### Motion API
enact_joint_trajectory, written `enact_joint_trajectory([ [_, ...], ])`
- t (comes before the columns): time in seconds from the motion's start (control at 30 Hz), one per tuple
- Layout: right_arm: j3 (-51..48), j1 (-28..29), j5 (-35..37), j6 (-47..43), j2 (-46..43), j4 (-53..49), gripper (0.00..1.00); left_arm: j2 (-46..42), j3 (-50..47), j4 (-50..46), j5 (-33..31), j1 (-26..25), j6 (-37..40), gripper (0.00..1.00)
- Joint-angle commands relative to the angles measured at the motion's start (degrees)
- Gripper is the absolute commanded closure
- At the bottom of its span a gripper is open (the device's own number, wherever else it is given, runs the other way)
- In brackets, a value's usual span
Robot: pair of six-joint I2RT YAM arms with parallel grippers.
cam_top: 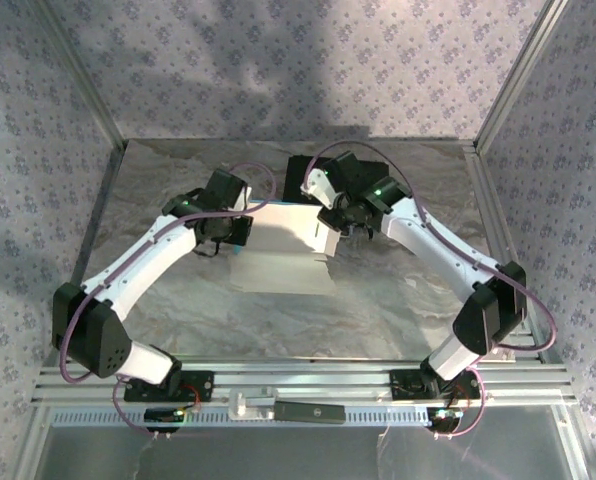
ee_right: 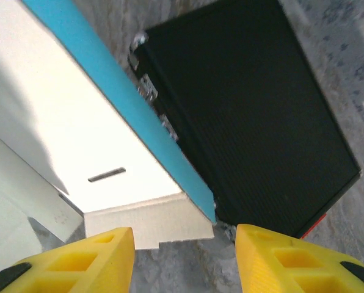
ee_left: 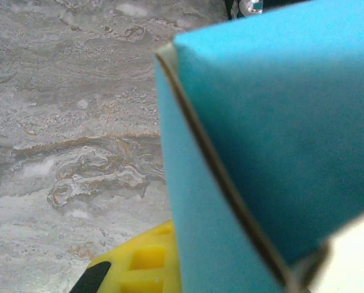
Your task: Fold the paper box
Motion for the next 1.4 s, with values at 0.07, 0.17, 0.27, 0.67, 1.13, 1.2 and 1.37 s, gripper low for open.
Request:
enact_joint_trajectory([
  [0.07, 3.15, -0.03, 0.24, -4.11, 1.21, -4.30, 0.52, 1.49, 3.11, -3.72, 3.64, 0.97, 3.25, 1.00],
  [0.17, 3.42, -0.22, 0.35, -4.74, 2.54, -3.58, 0.54, 1.74, 3.43, -4.03, 4.18, 1.00, 3.53, 1.00],
  [0.27, 3.88, -0.17, 0.30, -4.74, 3.79, -3.37, 0.56, 1.58, 3.39, -3.94, 4.22, 1.15, 3.62, 1.00],
  [0.67, 0.56, -0.52, -0.24, -4.81, 4.33, -1.20, 0.56, 1.90, 3.29, -3.58, 4.93, 1.50, 4.23, 1.00],
  [1.13, -0.87, -1.31, 2.34, -3.60, 5.67, 1.35, 0.68, 1.81, 3.43, -3.59, 5.24, 1.75, 4.50, 1.00],
  [1.2, -0.76, -1.10, 2.28, -3.43, 5.60, 1.96, 0.72, 1.80, 3.32, -3.41, 5.41, 1.70, 4.49, 1.00],
  [1.37, -0.01, -1.07, 1.55, -2.29, 6.12, 1.65, 0.83, 1.56, 3.21, -3.08, 5.24, 1.76, 4.15, 1.00],
])
